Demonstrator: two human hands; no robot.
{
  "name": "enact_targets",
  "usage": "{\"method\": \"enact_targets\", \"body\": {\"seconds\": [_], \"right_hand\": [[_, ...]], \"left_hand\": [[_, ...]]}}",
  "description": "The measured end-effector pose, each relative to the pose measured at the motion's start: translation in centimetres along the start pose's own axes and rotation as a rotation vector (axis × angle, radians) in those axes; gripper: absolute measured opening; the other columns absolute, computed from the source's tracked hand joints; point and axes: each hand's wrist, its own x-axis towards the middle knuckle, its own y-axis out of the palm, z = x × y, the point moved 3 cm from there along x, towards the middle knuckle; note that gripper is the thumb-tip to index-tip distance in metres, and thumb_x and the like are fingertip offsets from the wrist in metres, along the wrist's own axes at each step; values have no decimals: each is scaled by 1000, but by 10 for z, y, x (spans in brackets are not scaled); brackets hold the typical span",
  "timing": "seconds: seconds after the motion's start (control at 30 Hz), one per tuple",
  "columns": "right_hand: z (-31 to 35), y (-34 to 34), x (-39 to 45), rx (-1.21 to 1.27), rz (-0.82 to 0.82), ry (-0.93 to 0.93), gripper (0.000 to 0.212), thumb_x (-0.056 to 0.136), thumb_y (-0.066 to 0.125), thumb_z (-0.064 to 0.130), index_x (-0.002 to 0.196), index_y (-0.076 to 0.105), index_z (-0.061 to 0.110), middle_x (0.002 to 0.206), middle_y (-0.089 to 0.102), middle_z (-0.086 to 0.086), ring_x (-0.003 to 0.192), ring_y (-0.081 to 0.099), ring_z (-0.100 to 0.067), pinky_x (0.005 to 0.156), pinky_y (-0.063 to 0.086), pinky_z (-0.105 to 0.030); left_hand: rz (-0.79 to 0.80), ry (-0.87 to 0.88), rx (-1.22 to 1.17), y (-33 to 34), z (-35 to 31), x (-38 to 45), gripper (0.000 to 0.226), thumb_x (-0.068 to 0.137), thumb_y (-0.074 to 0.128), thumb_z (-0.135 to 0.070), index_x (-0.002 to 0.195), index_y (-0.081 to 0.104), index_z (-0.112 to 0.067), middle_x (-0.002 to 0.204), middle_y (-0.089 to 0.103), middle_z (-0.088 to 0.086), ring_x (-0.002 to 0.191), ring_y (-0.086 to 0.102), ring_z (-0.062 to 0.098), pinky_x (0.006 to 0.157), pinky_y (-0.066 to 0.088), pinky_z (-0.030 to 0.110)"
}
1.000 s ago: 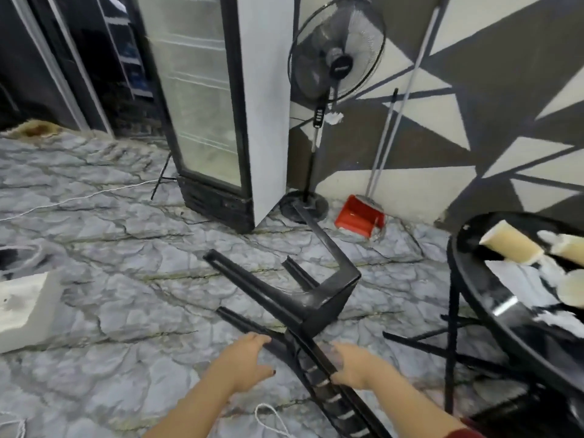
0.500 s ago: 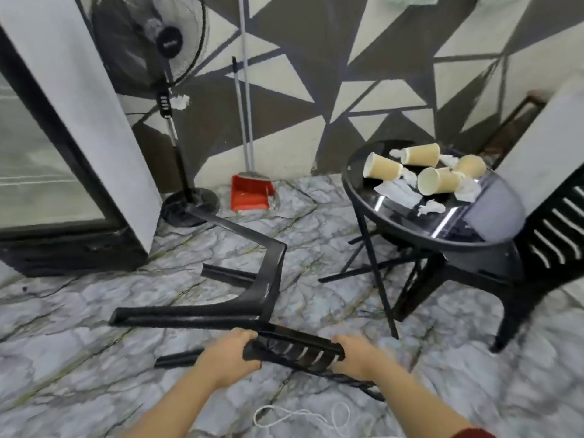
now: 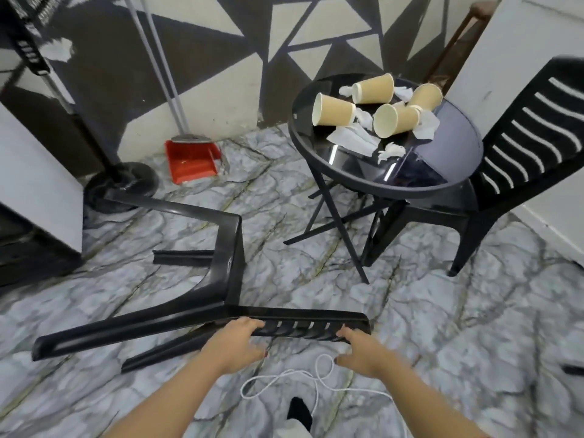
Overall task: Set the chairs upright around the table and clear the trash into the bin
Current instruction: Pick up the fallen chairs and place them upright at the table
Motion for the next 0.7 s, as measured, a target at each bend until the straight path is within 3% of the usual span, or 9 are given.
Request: {"method": "enact_targets", "body": {"seconds": [0.53,0.7], "right_hand": [[-44,1,136,225,49,39,66,87,59,34,143,25,21,143,36,-6,129,38,-22,104,36,-29],[-59,12,180,274,-42,-11,53,87,60,24,135,38,15,132,47,-8,119,47,-24,99,40,-30]], "left_hand": [[121,-23,-107,45,29,152,57,86,56,-45,137,39,-23,139,41,-1,127,38,15,106,33,28],[90,51,-50,68,43,199,74,71,38,-67,134,42,-27,134,47,-2,125,41,17,104,34,29]]}}
